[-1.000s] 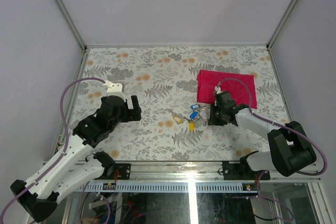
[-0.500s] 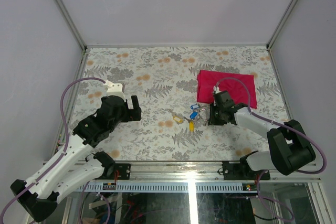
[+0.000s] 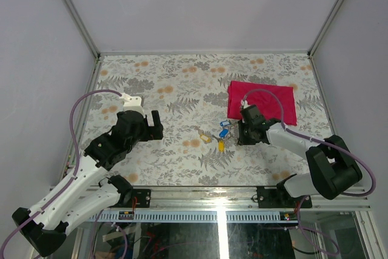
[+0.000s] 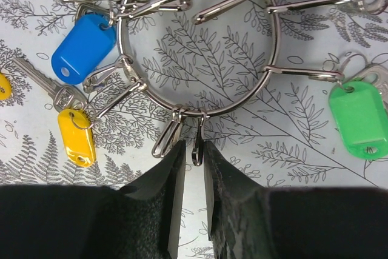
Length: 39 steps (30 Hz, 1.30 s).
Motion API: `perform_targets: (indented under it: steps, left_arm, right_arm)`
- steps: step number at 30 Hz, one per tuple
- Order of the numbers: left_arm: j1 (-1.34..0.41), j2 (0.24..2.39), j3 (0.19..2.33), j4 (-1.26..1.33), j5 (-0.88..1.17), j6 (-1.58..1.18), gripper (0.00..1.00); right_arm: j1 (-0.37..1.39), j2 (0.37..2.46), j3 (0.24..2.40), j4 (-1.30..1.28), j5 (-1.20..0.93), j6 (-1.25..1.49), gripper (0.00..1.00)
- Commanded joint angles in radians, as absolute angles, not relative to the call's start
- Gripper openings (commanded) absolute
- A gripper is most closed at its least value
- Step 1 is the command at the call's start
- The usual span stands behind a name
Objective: Put the keys on the keyring
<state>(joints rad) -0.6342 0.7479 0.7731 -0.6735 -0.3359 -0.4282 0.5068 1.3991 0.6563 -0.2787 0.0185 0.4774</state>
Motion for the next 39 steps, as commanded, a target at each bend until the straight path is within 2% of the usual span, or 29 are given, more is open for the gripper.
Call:
perform_targets:
  steps: [1, 8, 11, 13, 23, 29, 35, 39]
  left_arm:
    - [-0.641, 0.745, 0.771, -0.627, -0.331, -0.420, 1.00]
    - [-0.641, 0.747, 0.772, -0.627, -0.332, -0.421, 1.00]
    - [-0.641, 0.747, 0.771, -0.627, -0.334, -0.421, 1.00]
    - [-0.642, 0.742, 0.772, -0.628, -0.343, -0.420, 1.00]
    - [-0.639, 0.701, 0.784, -0.587, -0.380, -0.380, 1.00]
    - [-0.640, 0.735, 0.763, -0.407, -0.257, -0.356, 1.00]
    - [-0.650, 0.803, 0.788, -0.219, -0.101, -0.300, 1.00]
    - [-0.759, 0.884, 0.856, -0.185, -0.130, -0.266, 1.00]
  right_arm:
    - [0.537, 1.442, 0.661, -0.316, 0.047, 0.481, 0.25]
    - [0.545, 1.469, 0.681, -0.357, 0.095, 0.485, 0.19]
    - [0.545, 1.471, 0.682, -0.376, 0.103, 0.493, 0.05]
    - [0.545, 1.451, 0.675, -0.375, 0.096, 0.500, 0.00]
    - [0.545, 1.271, 0.729, -0.535, 0.079, 0.467, 0.00]
    - [0.545, 1.129, 0.787, -0.647, -0.027, 0.445, 0.00]
    - [0.545, 0.991, 0.891, -0.756, -0.007, 0.437, 0.00]
    - [0.545, 0.945, 0.976, -0.832, 0.021, 0.424, 0.00]
